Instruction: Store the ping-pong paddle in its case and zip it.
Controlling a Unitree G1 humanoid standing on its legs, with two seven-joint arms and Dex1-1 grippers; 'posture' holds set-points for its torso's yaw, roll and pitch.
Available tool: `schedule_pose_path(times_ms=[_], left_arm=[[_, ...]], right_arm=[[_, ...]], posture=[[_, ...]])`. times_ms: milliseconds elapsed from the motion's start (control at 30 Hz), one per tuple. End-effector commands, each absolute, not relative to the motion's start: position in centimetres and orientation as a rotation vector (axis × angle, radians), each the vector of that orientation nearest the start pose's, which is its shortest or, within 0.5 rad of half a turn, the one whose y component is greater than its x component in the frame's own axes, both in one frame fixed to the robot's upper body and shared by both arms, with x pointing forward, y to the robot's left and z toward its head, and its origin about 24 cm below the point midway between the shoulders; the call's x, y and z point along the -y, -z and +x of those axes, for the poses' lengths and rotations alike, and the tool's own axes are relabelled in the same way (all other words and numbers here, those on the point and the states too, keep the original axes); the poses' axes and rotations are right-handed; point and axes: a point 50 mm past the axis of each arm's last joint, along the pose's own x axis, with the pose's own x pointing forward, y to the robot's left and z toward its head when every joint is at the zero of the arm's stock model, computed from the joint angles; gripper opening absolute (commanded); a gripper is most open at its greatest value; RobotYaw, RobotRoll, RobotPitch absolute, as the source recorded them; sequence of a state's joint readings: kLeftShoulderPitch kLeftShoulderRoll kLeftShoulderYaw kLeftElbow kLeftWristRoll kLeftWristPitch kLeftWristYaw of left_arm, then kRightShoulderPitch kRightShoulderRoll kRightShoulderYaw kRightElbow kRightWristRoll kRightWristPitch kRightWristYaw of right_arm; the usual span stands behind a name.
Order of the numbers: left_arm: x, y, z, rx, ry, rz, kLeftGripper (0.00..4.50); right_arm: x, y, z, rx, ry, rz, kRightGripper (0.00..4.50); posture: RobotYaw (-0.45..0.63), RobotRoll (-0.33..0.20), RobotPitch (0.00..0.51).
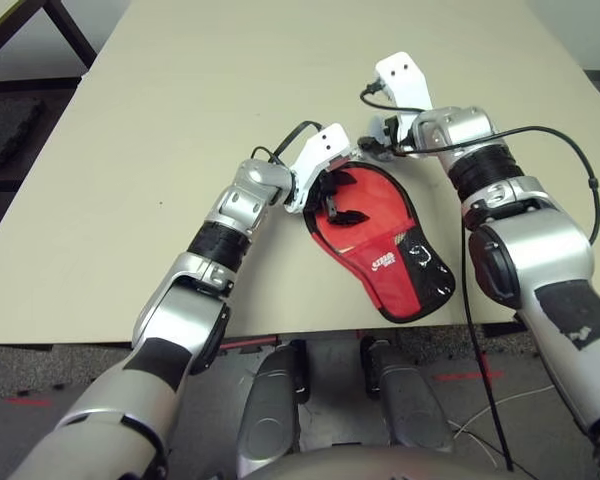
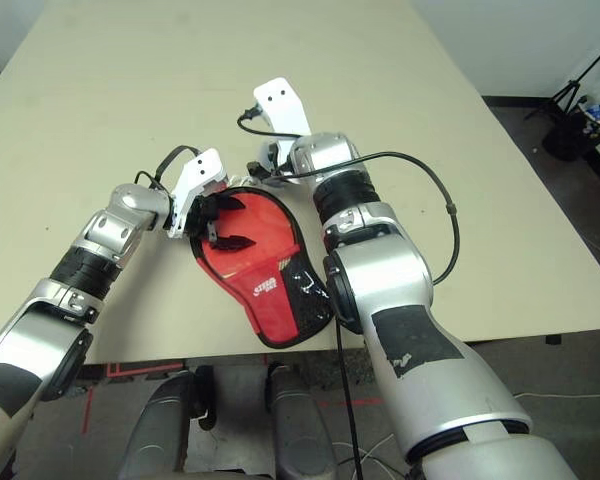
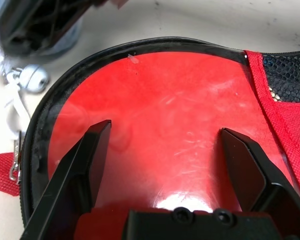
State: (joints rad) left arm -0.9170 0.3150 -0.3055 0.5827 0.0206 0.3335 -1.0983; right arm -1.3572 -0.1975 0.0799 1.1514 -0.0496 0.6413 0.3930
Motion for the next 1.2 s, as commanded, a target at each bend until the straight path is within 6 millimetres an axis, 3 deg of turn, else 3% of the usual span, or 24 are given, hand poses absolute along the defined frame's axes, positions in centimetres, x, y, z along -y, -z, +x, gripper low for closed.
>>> schedule_pose_path(times_ms=[33, 133, 333, 567, 767, 1200], left_arm=[[-9.5, -11.7, 35.7, -0.447, 1.223, 0.518, 4.5], [-9.6, -11.6, 35.6, -0.45, 1.223, 0.519, 4.5], [-9.6, -11.4, 35.4, -0.456, 1.224, 0.516, 4.5], [-9.5, -11.1, 35.2, -0.459, 1.23, 0.51, 4.5], [-9.3, -11.0, 35.1, -0.461, 1.239, 0.506, 4.5], [-9.5, -11.1, 35.4, -0.457, 1.236, 0.506, 4.5]], right_arm=[[10.9, -17.6, 41.8, -0.55, -0.372, -0.302, 2.97], [11.6, -17.9, 41.9, -0.531, -0.341, -0.311, 2.0], [14.1, -19.3, 42.3, -0.494, -0.272, -0.345, 0.52], [16.8, -19.6, 41.9, -0.534, -0.243, -0.42, 0.48], [19.5, -19.3, 40.0, -0.617, -0.271, -0.494, 0.48], [22.7, -19.2, 29.6, -0.832, -0.447, -0.613, 0.48]], posture=[[-0.08, 0.0, 0.158], [-0.08, 0.0, 0.158], [-0.09, 0.0, 0.156], [-0.12, 0.0, 0.154], [-0.13, 0.0, 0.159], [-0.16, 0.0, 0.17]])
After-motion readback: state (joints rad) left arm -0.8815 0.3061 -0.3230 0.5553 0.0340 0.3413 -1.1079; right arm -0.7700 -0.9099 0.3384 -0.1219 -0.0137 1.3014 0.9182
